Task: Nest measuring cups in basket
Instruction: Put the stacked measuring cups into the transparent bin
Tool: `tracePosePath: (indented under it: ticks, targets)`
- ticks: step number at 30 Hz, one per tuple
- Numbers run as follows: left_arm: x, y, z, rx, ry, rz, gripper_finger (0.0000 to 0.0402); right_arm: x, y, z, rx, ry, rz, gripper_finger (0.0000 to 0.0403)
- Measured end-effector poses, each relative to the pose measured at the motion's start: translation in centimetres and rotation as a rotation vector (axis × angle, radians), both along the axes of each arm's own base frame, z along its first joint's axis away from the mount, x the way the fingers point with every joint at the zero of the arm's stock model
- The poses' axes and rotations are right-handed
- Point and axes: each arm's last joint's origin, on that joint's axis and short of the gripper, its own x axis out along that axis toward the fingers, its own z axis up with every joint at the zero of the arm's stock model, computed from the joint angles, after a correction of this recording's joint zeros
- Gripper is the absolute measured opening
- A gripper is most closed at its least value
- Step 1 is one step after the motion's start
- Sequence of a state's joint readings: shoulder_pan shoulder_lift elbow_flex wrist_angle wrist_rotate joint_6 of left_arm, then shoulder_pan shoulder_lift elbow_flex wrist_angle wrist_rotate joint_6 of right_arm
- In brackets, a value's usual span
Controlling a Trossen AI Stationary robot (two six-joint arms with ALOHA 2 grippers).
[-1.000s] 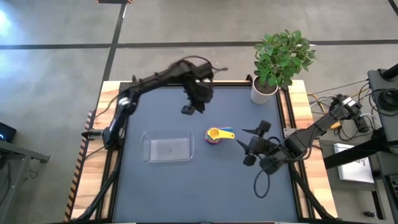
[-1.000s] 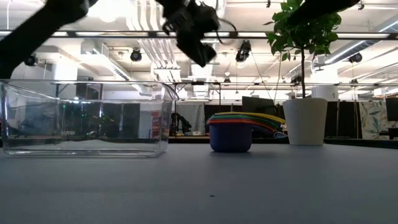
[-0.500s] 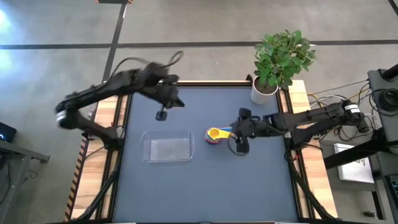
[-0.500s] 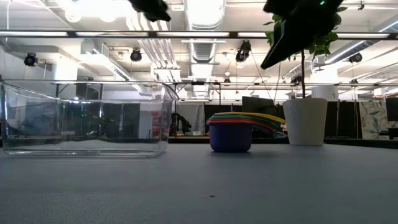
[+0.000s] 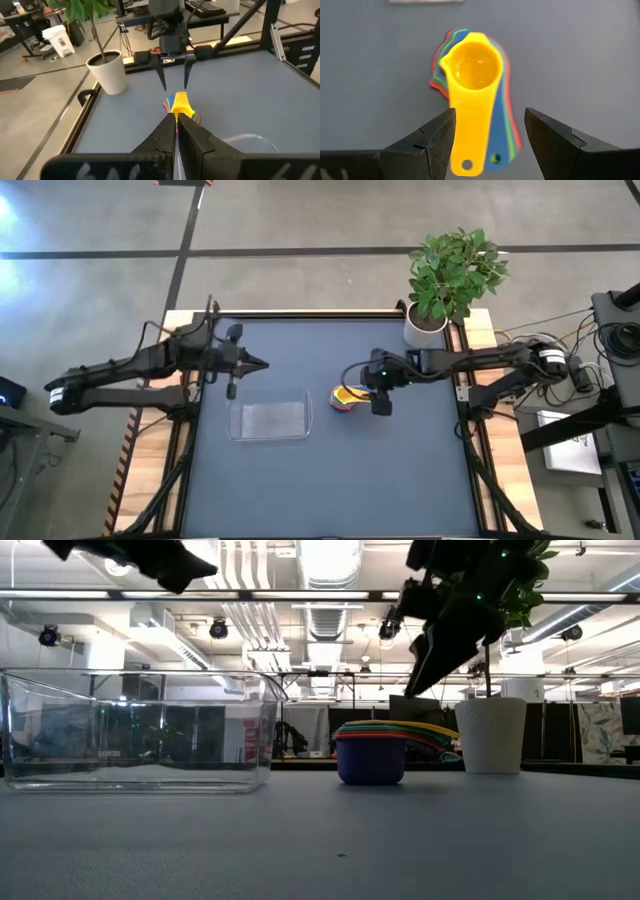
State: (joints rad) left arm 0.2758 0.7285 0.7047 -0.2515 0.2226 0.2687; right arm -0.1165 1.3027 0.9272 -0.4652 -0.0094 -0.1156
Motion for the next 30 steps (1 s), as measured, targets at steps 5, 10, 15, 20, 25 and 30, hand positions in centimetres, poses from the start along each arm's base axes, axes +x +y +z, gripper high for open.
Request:
tracePosePath:
  ticks: [5, 10, 15, 20, 25, 30]
  targets:
    - [-1.2, -0.3, -1.4, 0.005, -0.007, 0.016, 0.0, 0.6, 0.0, -1.4, 0.143, 0.042, 0.004, 0.0245]
    - [-1.3, -0.3, -2.0, -0.006, 0.008, 0.018, 0.0, 1.1, -0.3, -2.5, 0.093, 0.084, -0.03, 0.0304]
    - [-1.0, -0.2, -2.0, -0.013, 0.021, 0.018, 0.0, 1.3, -0.6, -3.3, 0.002, 0.128, -0.069, 0.036]
    - [-0.6, -0.1, -1.9, -0.005, 0.024, 0.016, 0.0, 1.6, -0.7, -4.0, -0.039, 0.158, -0.006, 0.0379]
    - [-0.1, 0.0, -2.1, -0.002, 0.049, 0.013, 0.0, 1.8, -1.2, -4.7, -0.091, 0.192, 0.069, 0.038]
    - [0.3, 0.1, -2.5, -0.017, 0.076, 0.006, 0.0, 1.9, -2.9, -5.1, -0.069, 0.208, 0.1, 0.038]
